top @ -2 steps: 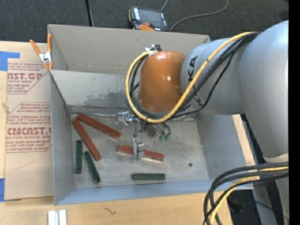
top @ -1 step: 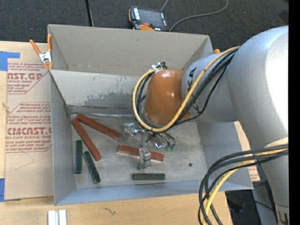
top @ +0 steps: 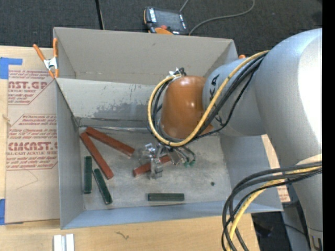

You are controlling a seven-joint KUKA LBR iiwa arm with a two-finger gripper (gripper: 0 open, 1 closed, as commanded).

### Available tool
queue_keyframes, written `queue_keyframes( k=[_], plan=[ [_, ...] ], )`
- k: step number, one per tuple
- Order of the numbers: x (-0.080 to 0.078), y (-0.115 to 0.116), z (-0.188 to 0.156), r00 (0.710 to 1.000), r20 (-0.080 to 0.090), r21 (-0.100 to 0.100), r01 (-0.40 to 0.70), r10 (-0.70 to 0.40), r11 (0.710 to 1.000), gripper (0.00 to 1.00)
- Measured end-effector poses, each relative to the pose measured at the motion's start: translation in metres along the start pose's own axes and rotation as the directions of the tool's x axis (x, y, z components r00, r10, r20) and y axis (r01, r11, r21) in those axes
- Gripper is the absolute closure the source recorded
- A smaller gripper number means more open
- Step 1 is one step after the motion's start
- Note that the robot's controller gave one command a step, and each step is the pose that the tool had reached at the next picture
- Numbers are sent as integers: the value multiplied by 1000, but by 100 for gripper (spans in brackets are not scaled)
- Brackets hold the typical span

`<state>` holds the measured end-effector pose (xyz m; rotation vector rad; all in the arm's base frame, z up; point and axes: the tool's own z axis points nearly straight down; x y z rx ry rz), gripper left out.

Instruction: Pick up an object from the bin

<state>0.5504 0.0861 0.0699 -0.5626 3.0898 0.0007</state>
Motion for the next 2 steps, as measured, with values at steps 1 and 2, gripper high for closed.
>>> queue_keyframes(
  k=[1,2],
  plan=[
    [-48,26,2,980,-26,16,-195,195,981,100],
    [-43,22,-142,976,9,0,-219,219,976,100]
  ],
)
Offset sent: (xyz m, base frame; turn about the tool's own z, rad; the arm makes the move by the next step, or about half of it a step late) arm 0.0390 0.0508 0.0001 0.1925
